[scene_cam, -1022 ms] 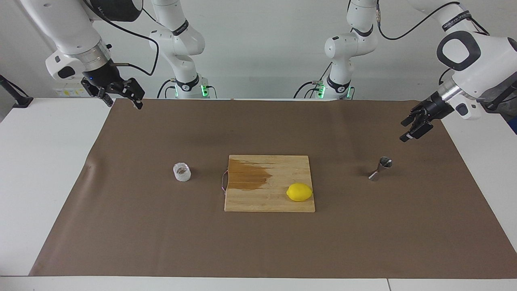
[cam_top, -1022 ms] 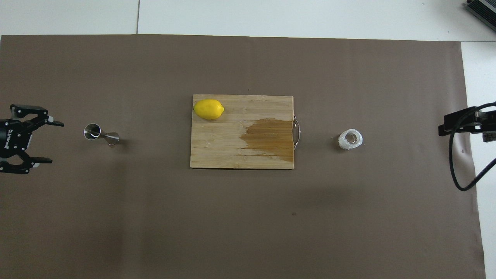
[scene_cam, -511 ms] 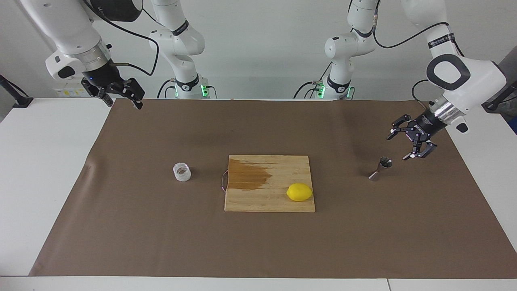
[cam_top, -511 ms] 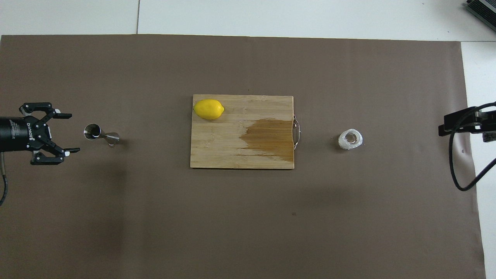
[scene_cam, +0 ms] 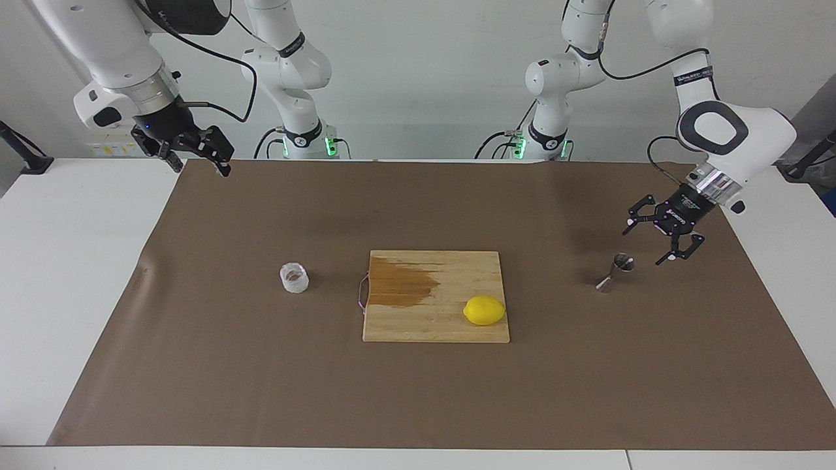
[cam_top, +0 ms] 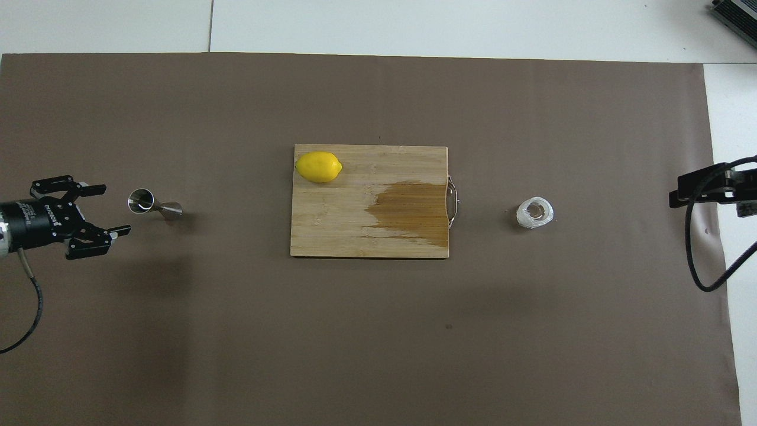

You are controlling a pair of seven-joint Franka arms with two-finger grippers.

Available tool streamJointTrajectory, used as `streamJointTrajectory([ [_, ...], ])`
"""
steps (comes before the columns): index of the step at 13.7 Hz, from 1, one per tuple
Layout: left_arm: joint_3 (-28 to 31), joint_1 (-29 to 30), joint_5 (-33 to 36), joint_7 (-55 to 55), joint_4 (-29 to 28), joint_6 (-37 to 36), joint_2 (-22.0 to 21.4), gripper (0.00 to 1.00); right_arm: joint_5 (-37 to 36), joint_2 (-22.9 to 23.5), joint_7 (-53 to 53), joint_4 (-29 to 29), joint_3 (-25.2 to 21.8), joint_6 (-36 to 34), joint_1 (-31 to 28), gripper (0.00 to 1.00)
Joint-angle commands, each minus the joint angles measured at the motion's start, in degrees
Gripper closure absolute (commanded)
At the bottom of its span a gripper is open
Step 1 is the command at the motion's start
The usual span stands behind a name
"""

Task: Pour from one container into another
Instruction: 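Move the left gripper toward the small metal cup, then position the open left gripper around the metal cup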

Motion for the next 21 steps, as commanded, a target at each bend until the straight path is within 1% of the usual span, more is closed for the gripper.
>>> streamJointTrajectory([
  [1,-0.3,-0.1,-3.9,-1.2,-3.2,2.1,-2.2,0.0,-0.1,-0.2,0.3,0.2,0.2,-0.9,-0.4,0.0],
  [3,-0.4,-1.1,-5.1,1.4,-3.3,2.9,-1.6,0.0,-0.1,-0.2,0.3,0.2,0.3,-0.9,-0.4,0.0],
  [5,-0.4,-1.4,-9.4,5.9,-4.4,4.7,-0.7,0.0,-0.1,-0.2,0.3,0.2,0.2,-0.9,-0.4,0.0],
  [6,-0.4,-1.4,-10.2,8.0,-5.0,4.8,-0.6,0.0,-0.1,-0.2,0.3,0.2,0.2,-0.9,-0.4,0.0],
  [9,-0.4,-1.5,-12.3,8.8,-5.0,6.2,0.3,0.0,-0.1,-0.2,0.3,0.2,0.2,-0.9,-0.4,0.0],
  [11,-0.4,-4.2,-13.6,8.8,-5.3,9.1,0.8,0.0,-0.1,-0.2,0.3,0.2,0.2,-0.9,-0.4,0.0],
  [12,-0.4,-4.5,-14.8,8.8,-5.3,9.7,1.2,0.0,-0.1,-0.2,0.3,0.2,0.2,-0.9,-0.4,0.0],
  [21,-0.3,-4.4,-15.1,10.5,-5.7,10.1,1.6,0.0,-0.1,-0.2,0.3,0.2,0.3,-0.9,-0.4,0.0],
])
